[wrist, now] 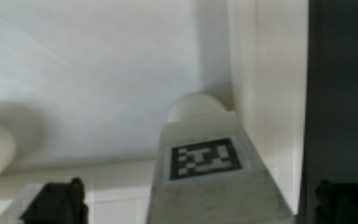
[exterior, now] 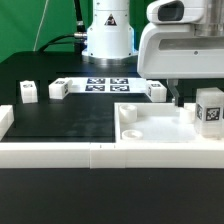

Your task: Assemble one leg

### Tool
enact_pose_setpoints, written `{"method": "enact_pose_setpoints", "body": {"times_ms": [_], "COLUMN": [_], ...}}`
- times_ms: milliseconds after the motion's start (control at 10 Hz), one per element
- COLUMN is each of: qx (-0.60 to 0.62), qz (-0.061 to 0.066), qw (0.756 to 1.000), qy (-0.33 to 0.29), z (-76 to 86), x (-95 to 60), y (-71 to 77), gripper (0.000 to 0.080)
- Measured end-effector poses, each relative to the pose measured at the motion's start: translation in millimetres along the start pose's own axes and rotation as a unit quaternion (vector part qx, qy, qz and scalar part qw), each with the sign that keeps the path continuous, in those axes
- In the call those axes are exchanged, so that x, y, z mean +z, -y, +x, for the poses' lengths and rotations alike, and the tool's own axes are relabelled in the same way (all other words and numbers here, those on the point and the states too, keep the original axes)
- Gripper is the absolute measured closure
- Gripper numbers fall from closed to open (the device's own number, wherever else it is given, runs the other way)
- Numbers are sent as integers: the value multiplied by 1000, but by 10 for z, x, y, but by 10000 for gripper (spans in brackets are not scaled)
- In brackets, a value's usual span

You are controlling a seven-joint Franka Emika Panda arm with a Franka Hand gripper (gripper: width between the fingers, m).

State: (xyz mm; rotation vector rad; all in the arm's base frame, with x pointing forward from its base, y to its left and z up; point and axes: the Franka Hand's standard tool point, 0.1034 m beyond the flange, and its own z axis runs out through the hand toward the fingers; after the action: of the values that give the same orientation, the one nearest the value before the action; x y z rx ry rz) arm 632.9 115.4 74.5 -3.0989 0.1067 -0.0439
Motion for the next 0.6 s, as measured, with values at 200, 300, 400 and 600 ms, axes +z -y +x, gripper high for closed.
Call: {"method": "enact_pose_setpoints", "body": {"times_ms": [200, 300, 400, 600], "qx": [-42, -40, -40, -40], "qz": [1, 1, 1, 1], "qw": [999, 999, 999, 999], "qy": [-4, -4, -4, -4], "z": [6, 6, 6, 5], "x": [0, 0, 0, 1], "y": [-11, -10, -10, -6], "gripper": [150, 150, 274, 507]}}
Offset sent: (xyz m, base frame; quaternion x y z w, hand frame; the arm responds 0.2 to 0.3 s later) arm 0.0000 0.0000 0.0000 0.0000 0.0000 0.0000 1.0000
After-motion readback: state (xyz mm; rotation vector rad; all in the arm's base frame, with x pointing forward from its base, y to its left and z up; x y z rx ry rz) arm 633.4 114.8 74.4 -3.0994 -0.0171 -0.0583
